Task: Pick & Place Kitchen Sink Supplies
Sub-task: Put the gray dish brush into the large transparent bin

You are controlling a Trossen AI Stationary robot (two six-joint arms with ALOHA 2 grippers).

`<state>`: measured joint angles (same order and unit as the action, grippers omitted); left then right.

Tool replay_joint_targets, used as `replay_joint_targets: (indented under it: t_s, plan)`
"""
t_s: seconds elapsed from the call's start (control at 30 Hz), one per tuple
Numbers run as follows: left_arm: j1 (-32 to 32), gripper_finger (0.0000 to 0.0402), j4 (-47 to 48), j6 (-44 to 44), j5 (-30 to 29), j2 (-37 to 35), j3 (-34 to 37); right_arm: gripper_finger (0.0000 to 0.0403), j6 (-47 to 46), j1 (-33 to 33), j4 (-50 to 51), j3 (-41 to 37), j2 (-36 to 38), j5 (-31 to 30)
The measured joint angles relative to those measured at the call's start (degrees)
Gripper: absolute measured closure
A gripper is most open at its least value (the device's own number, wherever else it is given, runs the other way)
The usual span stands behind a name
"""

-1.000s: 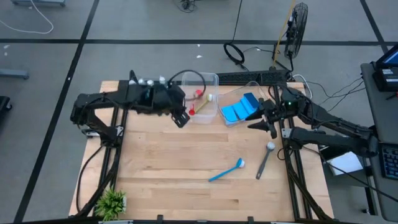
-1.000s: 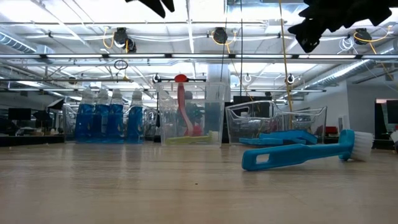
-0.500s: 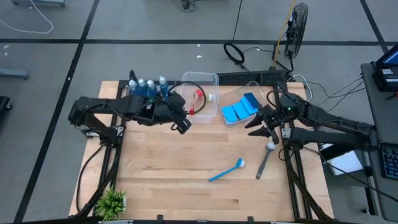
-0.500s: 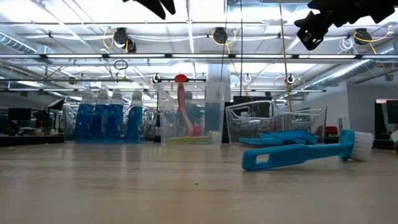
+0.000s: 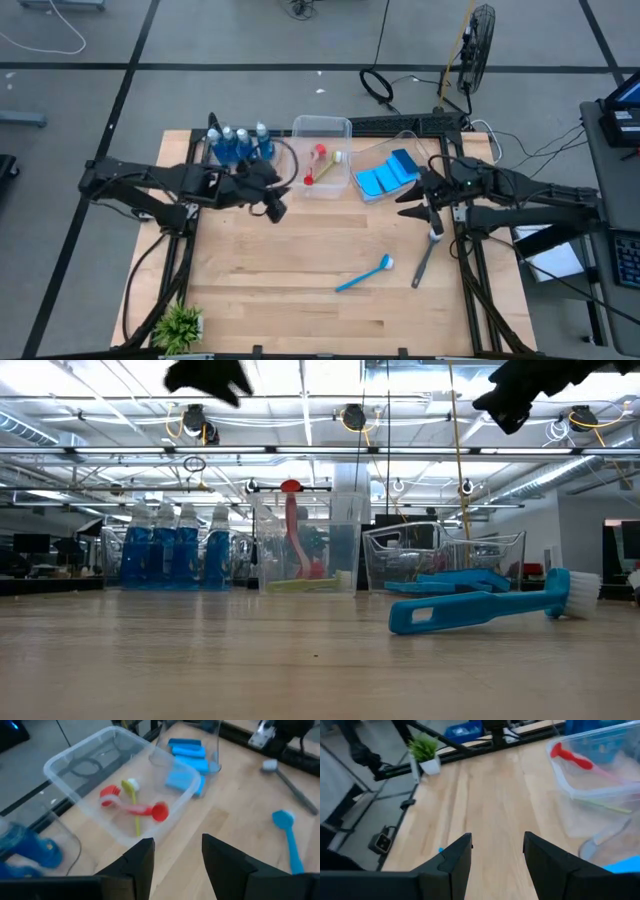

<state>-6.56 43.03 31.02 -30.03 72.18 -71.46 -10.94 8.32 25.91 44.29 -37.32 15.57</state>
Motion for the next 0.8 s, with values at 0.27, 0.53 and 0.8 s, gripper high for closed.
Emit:
replay_joint_targets:
  t_s: [0.27,0.53,0.8]
  plan:
    - [-1.65,0.0236,-7.87,-0.50,-0.07,-11.25,13.58,0.0234,-6.48,-5.85,8.02,5.04,-2.55,-9.84]
    - [-2.21,0.0236,-10.27,-0.26,-0.58,-19.42,21.57,0.0234,-18.43,-11.14,19.62,10.41,-9.67,-12.43]
    - [-2.19,0.0236,-10.18,-0.58,-2.09,-24.07,25.05,0.0234,-37.64,-14.70,32.93,13.64,-20.09,-5.52]
